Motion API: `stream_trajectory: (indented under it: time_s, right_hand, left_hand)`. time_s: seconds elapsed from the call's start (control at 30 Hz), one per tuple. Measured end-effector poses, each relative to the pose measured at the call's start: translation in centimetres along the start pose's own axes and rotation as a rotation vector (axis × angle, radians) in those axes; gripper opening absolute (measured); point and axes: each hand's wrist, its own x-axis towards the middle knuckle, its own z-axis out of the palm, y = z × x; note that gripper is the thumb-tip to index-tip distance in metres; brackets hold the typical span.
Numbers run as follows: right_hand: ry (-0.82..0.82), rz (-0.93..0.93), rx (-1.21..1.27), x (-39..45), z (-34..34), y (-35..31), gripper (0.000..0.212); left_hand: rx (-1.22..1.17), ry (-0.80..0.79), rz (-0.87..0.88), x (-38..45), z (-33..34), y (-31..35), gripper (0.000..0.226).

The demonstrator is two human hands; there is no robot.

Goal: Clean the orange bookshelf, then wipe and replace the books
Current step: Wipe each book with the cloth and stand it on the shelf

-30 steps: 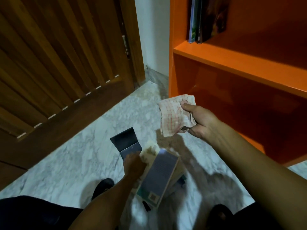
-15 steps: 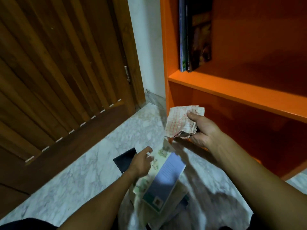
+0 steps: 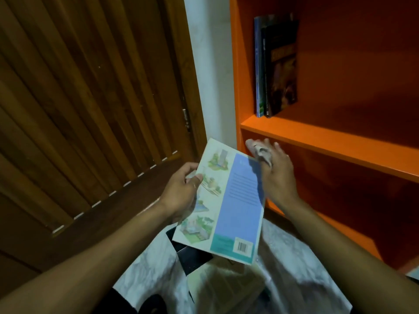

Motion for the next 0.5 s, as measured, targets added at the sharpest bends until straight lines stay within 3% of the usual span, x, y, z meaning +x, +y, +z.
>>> stream_trajectory:
  time_s: [0.07,0.17,0.37,0.5]
  right_hand:
    - [-0.084,-0.095,-0.108,-1.1,1.0,0.1,0.053]
    - [-0.137,-0.149,-0.03,-2.5,1.2,-0.1,0.067]
    - [-0.416,-0.268,-0.05,-5.8,1.6,-1.7,0.052]
    - [-0.515,-0.309,0.017,-8.5,2.4,-1.8,0.049]
  left_hand:
    - [-0.049,0.016,0.017,-0.1,0.9,-0.3,0.017]
    - [-0.081,0.049,0.009,0.2,1.8,-0.6,0.015]
    - [-0.197,0.207,-0.021,1.4,1.8,-1.0,0.012]
    - [-0.238,0.311,-0.049,2.3,0.5,-0.6,0.014]
